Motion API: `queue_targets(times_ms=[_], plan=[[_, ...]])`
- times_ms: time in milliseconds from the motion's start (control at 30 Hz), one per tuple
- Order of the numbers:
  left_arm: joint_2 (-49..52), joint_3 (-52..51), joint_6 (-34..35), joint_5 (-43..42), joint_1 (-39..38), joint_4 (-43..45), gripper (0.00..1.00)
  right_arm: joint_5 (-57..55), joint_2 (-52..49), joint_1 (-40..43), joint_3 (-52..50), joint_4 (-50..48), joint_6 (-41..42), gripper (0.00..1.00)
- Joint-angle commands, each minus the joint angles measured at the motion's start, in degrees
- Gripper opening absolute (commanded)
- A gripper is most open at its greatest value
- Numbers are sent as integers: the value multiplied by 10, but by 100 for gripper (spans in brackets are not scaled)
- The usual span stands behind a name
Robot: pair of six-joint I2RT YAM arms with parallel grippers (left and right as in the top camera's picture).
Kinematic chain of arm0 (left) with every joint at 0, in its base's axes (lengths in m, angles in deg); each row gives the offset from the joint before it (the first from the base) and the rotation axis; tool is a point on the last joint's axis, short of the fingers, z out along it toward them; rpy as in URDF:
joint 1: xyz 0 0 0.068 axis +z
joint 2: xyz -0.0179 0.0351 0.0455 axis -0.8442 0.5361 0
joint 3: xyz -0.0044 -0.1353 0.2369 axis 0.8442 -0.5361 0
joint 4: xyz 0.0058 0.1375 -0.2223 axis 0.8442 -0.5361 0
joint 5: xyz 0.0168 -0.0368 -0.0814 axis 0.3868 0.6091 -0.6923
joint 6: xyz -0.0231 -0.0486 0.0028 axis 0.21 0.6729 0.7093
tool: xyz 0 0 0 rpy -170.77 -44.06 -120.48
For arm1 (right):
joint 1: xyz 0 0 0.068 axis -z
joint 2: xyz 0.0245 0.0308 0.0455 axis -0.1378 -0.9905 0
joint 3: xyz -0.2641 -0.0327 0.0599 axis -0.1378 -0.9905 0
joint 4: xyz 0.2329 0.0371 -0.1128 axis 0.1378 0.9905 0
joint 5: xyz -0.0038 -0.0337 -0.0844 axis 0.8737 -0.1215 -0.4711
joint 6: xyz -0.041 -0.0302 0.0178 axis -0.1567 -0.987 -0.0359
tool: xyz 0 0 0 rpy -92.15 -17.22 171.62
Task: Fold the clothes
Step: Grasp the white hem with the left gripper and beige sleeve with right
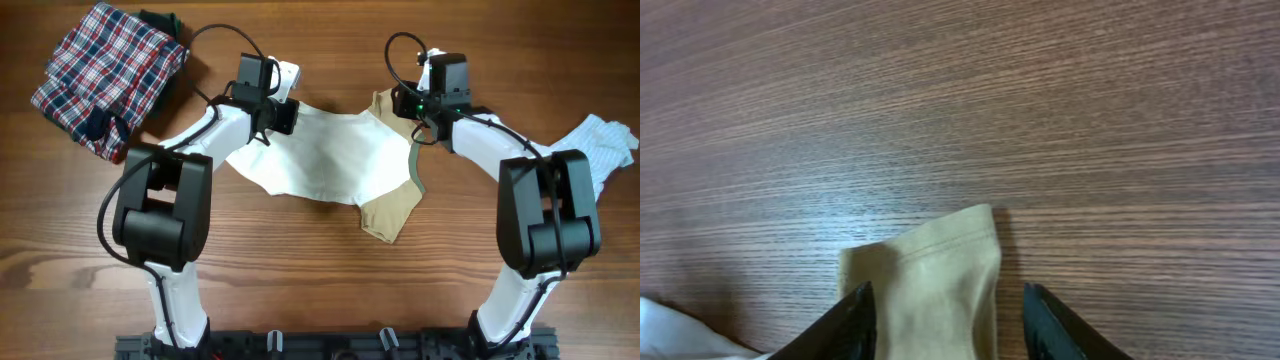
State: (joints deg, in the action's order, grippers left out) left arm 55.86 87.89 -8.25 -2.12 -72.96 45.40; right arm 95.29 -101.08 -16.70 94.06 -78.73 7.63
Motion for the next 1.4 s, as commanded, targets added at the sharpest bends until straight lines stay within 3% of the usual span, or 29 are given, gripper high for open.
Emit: queue_targets(times_ms=[0,633,900,1133,1367], plan=[[-18,-3,-2,6,-2,2,6,-8,-22,-4,7,-2,-5,47],[-18,-3,-2,6,-2,4,7,-7,-55,-17,7,-24,-4,46],[-18,-3,-2,6,-2,4,6,-9,-55,-17,7,-16,-5,4],[-18,-3,-2,6,-2,4,4,-31,-52,-17,7,-11,-3,4],[-27,-3,-2,5,-2,-4,4,36,4,-17,7,3,-4,4]])
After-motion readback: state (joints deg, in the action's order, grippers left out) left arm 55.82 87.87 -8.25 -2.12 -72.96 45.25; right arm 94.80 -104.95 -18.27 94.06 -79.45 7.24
